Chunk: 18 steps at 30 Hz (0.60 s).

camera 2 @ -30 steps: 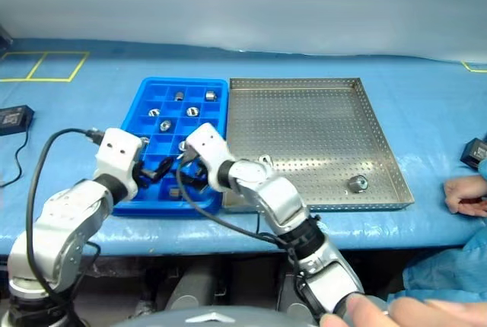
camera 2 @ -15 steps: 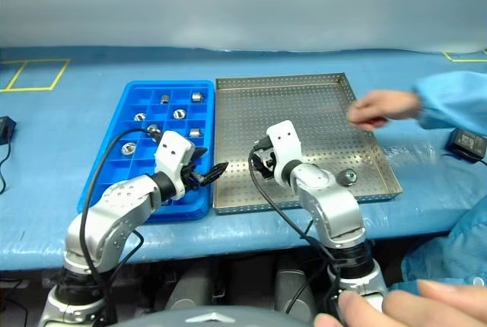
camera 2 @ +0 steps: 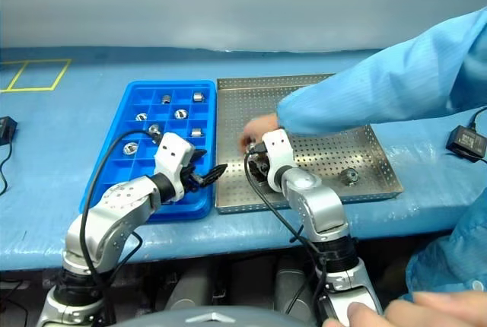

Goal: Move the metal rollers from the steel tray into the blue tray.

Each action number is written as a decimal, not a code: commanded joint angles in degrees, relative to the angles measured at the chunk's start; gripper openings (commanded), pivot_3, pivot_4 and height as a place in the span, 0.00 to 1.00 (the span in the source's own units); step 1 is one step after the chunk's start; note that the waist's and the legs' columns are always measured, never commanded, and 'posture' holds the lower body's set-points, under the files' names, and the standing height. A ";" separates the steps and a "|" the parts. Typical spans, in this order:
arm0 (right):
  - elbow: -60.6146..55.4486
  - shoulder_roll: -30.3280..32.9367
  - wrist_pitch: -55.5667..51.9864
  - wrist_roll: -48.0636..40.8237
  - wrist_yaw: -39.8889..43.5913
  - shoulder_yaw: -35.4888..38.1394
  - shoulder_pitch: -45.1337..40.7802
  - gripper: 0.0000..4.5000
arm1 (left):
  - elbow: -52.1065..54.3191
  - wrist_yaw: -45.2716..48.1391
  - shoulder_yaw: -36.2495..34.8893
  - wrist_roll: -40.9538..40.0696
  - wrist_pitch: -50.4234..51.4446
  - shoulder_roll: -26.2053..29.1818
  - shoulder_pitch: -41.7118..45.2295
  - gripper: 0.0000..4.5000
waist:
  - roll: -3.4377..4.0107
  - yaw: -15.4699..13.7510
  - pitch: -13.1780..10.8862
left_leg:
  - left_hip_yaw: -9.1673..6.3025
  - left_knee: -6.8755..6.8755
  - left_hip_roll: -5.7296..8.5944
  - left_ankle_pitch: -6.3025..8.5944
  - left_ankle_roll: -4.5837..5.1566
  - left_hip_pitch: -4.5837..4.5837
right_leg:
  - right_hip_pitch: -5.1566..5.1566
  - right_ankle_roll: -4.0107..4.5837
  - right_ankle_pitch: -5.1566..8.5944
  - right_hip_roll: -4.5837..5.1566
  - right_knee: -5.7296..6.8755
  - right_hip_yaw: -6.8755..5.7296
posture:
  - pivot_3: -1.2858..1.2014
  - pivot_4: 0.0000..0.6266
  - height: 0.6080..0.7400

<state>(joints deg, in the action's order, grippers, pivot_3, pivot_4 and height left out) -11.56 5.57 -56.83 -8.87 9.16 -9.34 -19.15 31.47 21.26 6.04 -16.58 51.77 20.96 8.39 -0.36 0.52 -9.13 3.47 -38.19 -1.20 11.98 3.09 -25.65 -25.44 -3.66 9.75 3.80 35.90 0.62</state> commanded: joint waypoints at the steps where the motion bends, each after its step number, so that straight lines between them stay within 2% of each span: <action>1: -1.37 -0.52 1.42 0.04 0.00 0.29 -1.05 0.82 | 2.44 -0.29 -0.83 -0.40 -0.21 0.44 0.13 0.80 | 0.00 -0.05 0.00 | 0.01 0.00 0.02 0.00 0.01 0.00 | 0.00 -0.01 0.00 0.03 0.00 0.00 | 0.54 0.24 1.00; 11: -3.74 -0.09 0.38 -0.09 0.82 0.11 -0.98 0.82 | 2.52 -0.62 -1.25 -0.46 -0.05 0.76 -0.03 0.80 | 0.00 -0.46 0.00 | 0.02 0.05 0.26 0.08 0.18 -0.05 | -0.02 -0.02 -0.02 0.26 -0.04 0.00 | 0.54 0.24 1.00; 18: -16.36 5.82 -2.69 -4.85 8.19 -2.15 1.08 0.82 | 0.32 -0.23 -0.64 -1.11 -2.31 -1.55 2.48 0.80 | -0.01 -0.79 -0.01 | 0.00 0.04 0.28 0.09 0.20 -0.05 | -0.01 -0.09 0.01 0.29 -0.04 -0.02 | 0.53 0.24 1.00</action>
<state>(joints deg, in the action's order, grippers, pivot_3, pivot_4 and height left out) -23.50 10.93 -59.36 -12.59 16.13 -10.97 -18.26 31.23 21.00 5.57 -17.00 51.55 20.16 9.25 -0.38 -0.27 -9.14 3.47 -38.16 -0.93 12.07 3.28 -25.70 -25.45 -3.75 9.77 4.09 35.85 0.59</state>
